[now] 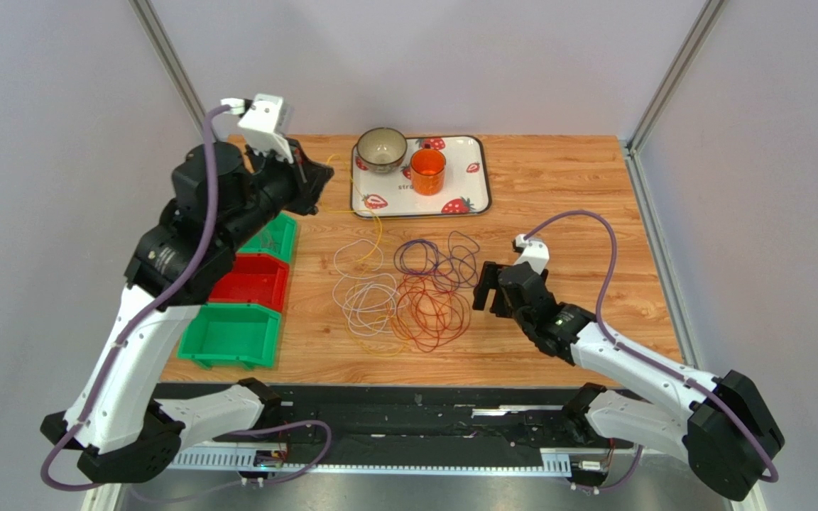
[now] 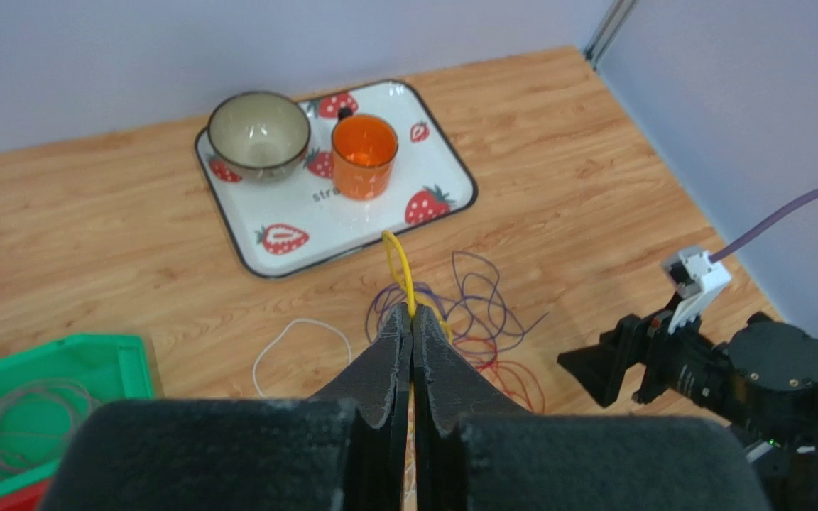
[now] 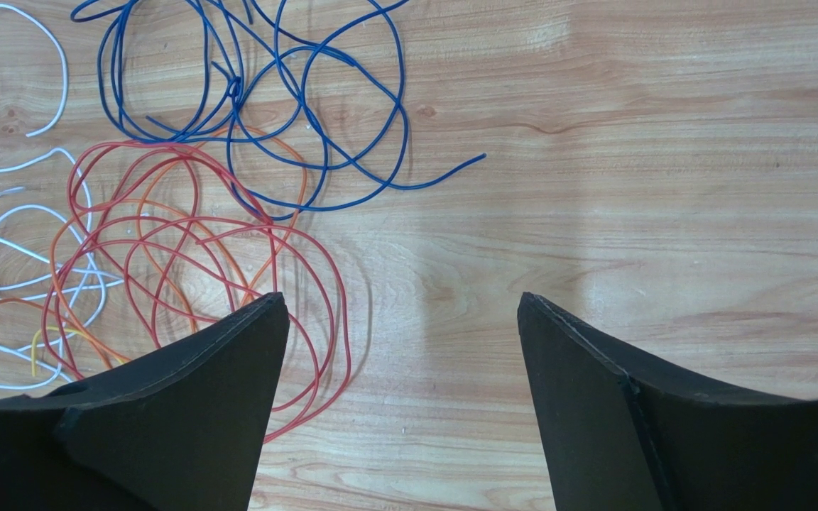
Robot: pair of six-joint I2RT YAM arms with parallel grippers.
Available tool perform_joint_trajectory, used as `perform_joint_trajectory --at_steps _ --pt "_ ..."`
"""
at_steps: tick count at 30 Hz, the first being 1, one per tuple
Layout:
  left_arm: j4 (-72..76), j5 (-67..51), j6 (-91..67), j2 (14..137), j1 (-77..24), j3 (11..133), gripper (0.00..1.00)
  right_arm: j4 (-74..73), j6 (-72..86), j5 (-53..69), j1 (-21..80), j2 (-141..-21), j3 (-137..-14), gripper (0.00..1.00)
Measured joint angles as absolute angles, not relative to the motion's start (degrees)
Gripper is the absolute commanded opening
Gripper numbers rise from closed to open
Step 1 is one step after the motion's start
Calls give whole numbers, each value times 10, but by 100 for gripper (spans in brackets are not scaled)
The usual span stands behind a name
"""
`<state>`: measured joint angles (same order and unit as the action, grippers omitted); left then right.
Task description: Untangle the cables
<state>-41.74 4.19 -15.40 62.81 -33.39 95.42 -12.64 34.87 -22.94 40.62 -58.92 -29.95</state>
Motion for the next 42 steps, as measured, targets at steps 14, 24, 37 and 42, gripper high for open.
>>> perform_joint_trajectory --at_steps 14,24,37,42 --pt "-431 57 -154 645 -334 1040 0 -120 332 -215 404 -561 -303 87" --pt "-454 67 -134 638 -334 1042 0 -175 286 -139 443 -480 -371 90" --pt "-488 86 -110 656 -334 1097 0 -166 275 -148 640 -586 -507 91" --pt "-493 91 -109 657 -334 1120 0 -138 276 -160 652 -688 -526 91"
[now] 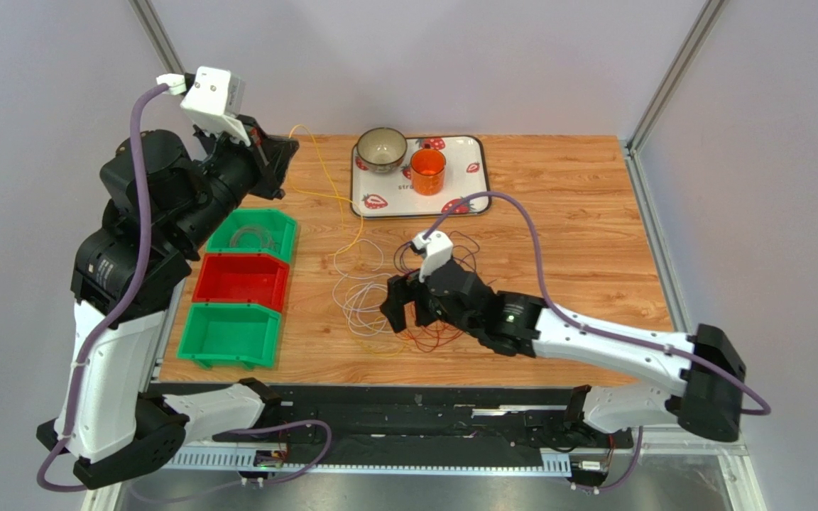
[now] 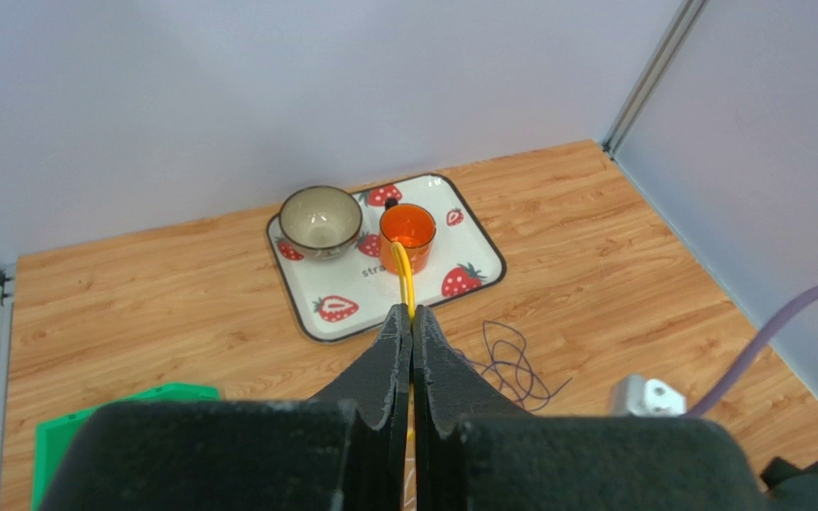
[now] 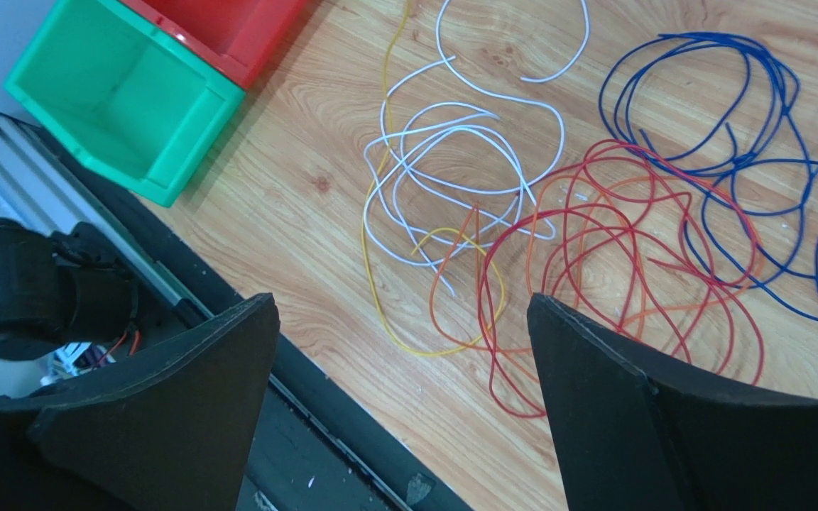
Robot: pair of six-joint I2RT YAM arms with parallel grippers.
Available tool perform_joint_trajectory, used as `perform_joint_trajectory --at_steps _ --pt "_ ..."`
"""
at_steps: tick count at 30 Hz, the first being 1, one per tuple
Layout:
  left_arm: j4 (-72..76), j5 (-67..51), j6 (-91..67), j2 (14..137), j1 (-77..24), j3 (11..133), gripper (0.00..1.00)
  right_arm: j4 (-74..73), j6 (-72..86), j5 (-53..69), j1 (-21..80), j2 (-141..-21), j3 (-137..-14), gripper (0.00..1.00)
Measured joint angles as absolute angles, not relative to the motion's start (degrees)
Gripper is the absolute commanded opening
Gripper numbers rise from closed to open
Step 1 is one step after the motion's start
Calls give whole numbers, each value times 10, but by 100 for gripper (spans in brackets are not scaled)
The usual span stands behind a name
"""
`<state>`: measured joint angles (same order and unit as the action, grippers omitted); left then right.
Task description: Untangle the cables
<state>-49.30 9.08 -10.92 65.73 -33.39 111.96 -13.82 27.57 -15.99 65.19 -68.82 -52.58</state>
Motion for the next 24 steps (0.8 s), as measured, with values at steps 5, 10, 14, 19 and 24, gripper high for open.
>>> perform_joint_trajectory --at_steps 5,10,14,19,24 --pt "-502 91 -105 656 -334 1140 0 -103 276 -160 652 -801 -581 91" --pt "-510 92 -100 656 -334 1142 0 -51 282 -157 646 -886 -633 86" --pt "-517 95 -99 658 -334 1145 0 -19 290 -154 644 -938 -659 83" --pt "-521 97 -98 665 -334 1166 0 12 304 -156 643 -989 -678 74" --pt "-521 98 -98 666 -334 1179 0 37 320 -166 643 -1033 -697 71"
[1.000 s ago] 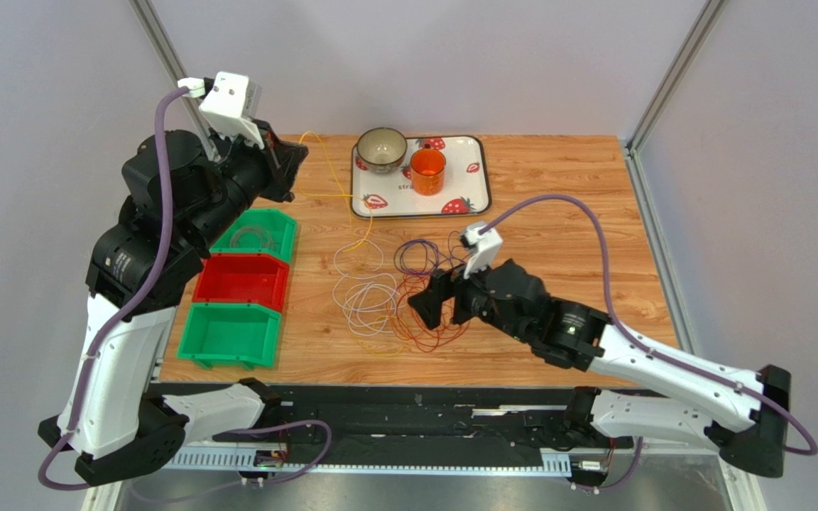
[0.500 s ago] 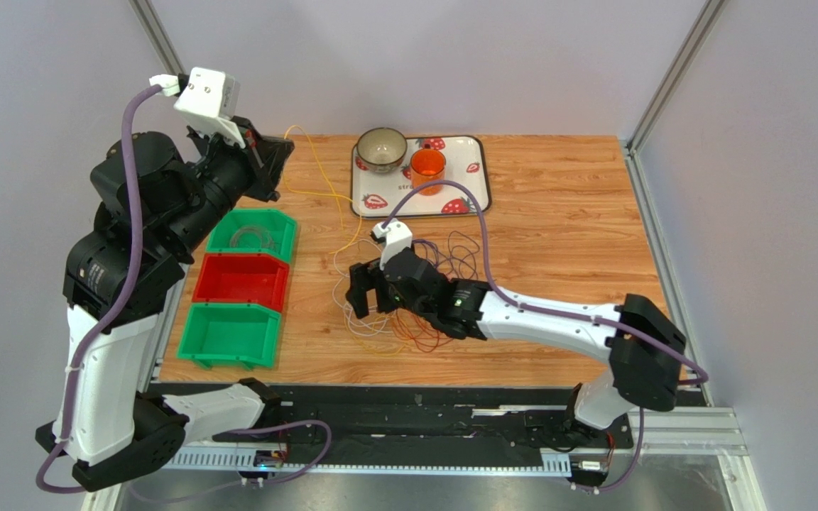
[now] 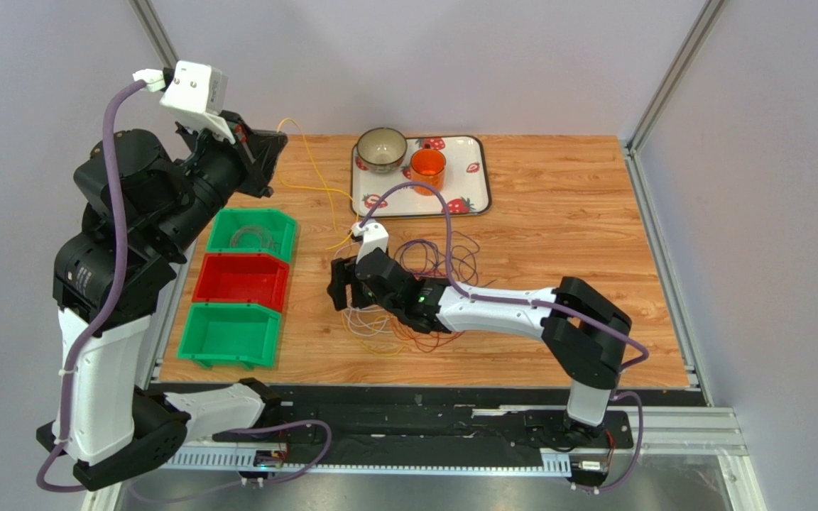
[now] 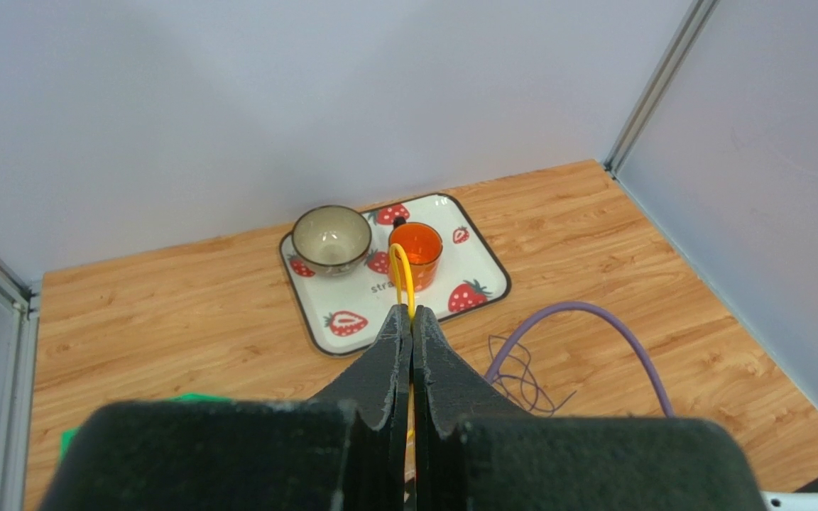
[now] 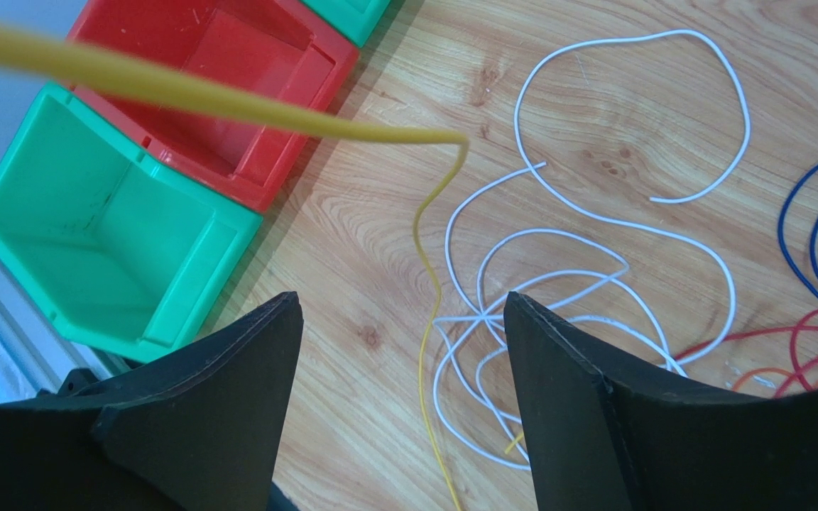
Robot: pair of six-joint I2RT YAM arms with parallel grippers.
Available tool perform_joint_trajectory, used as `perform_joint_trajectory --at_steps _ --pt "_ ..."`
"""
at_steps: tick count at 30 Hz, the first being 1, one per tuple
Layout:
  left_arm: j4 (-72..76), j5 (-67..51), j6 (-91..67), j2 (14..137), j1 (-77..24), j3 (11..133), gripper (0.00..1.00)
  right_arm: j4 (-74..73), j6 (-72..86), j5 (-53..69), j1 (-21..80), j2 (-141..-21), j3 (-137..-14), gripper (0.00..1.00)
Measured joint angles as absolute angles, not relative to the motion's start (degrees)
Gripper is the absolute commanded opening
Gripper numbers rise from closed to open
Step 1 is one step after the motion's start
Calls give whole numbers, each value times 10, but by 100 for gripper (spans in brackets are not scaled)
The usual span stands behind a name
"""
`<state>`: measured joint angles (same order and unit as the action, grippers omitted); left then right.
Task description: Untangle the cables
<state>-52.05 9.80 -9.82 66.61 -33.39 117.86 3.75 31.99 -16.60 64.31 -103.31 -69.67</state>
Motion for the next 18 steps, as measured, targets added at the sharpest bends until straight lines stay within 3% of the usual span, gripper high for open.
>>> perform_joint_trajectory --at_steps 6,13,18 --pt "-521 98 -96 670 -334 1181 0 68 328 -186 643 -1076 -712 63" --pt "-521 98 -94 674 -334 1183 0 91 329 -198 643 -1118 -737 47" --pt "-523 98 -88 674 -334 1188 0 102 324 -201 643 -1134 -754 29"
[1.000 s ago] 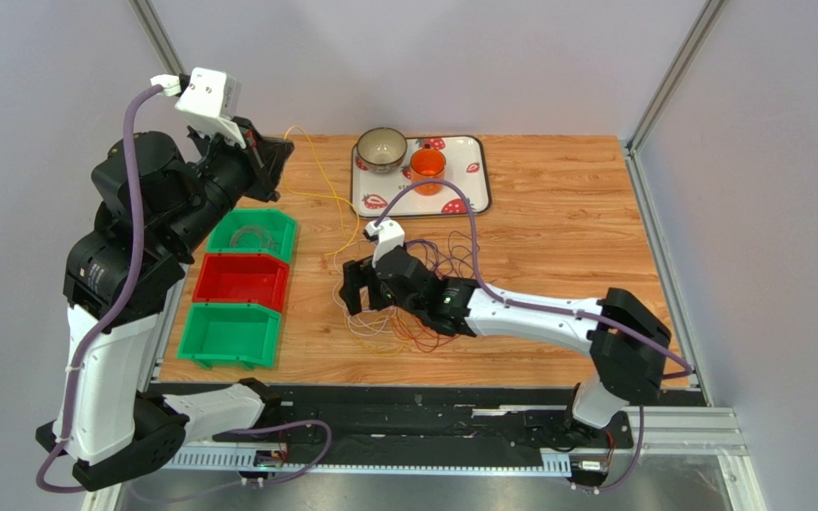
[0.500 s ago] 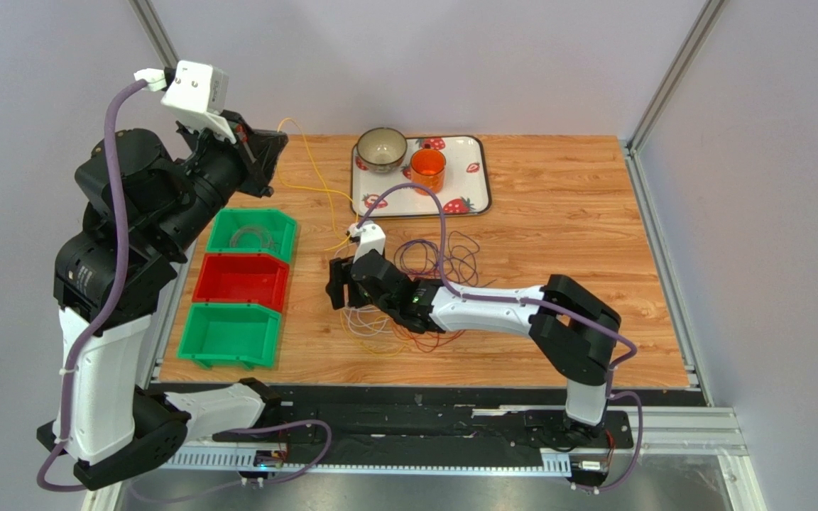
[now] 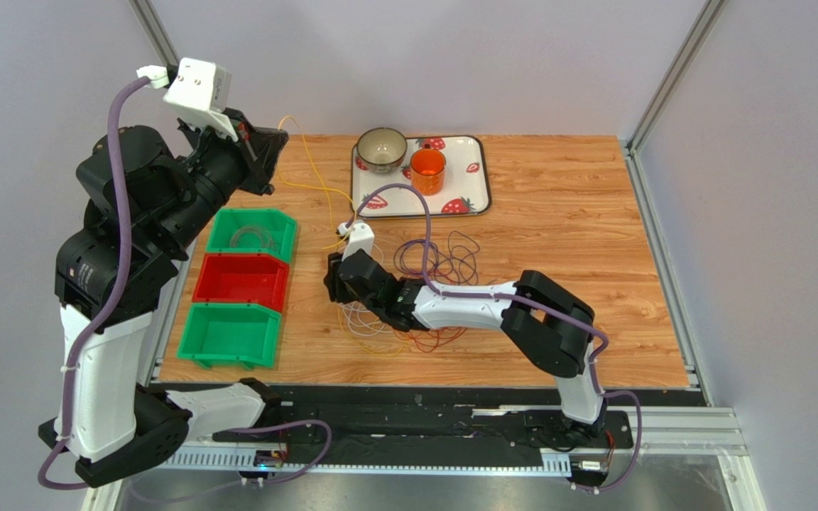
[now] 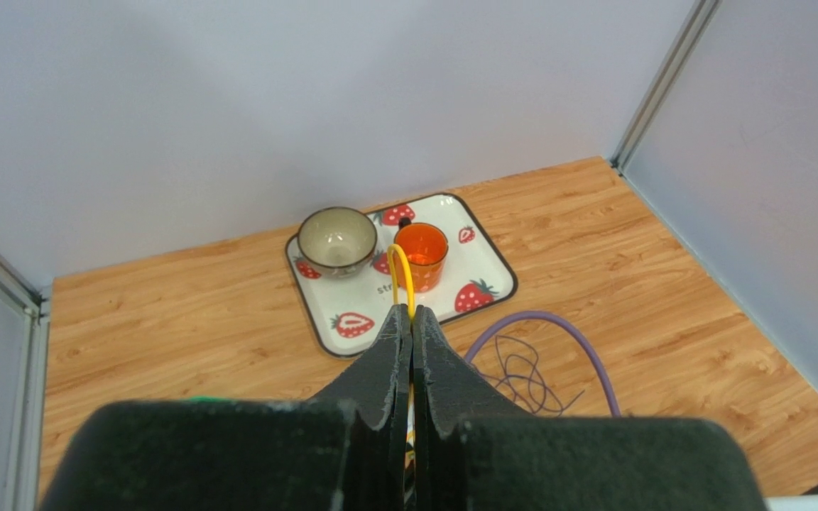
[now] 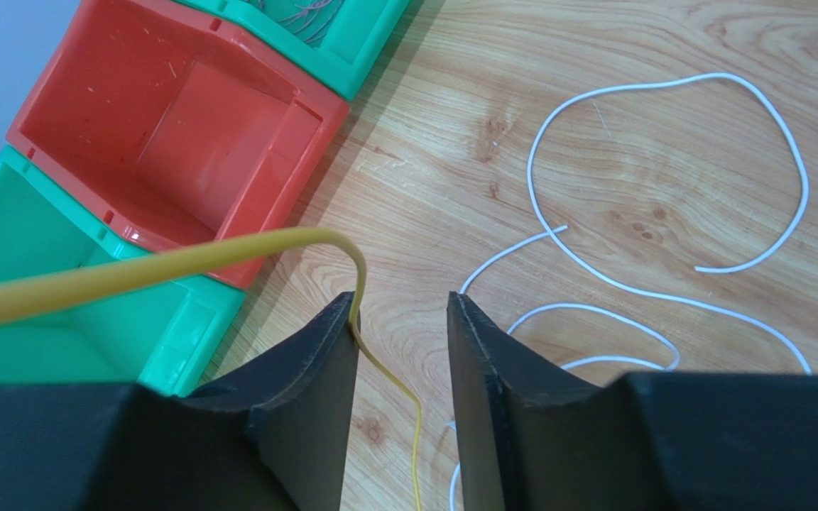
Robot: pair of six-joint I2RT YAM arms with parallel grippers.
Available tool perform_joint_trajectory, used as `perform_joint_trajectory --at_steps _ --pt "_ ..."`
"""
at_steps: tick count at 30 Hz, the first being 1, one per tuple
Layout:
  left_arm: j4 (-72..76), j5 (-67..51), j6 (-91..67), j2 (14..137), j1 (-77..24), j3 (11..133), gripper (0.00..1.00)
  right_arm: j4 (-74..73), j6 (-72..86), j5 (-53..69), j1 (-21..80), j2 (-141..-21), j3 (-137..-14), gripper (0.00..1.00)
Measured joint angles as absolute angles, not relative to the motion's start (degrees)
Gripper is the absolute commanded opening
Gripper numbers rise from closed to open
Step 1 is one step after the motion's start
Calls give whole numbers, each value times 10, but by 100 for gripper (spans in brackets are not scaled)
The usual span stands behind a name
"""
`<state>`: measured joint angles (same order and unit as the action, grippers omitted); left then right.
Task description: Untangle the cables
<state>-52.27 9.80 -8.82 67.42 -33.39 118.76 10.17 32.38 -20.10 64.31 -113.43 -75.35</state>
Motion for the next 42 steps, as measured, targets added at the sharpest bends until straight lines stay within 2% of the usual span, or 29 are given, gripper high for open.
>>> perform_joint_trajectory --at_steps 1,2,13,21,28,33,42 --pt "-523 98 -87 674 -334 1188 0 103 321 -201 643 -1135 -755 21" --pt "-523 98 -86 674 -334 1189 0 105 320 -201 643 -1136 -756 0" --pt "-541 112 -84 678 -334 1207 0 104 313 -197 651 -1123 -755 0" --pt "-590 152 -86 657 -334 1223 0 47 249 -195 652 -934 -745 0" --pt "-616 135 -103 551 -334 1121 0 31 192 -196 642 -815 -802 0" --pt "-602 87 -126 505 -334 1002 0 3 182 -186 632 -802 -825 0" --pt "-508 -28 -178 518 -334 773 0 -30 197 -131 631 -798 -841 0"
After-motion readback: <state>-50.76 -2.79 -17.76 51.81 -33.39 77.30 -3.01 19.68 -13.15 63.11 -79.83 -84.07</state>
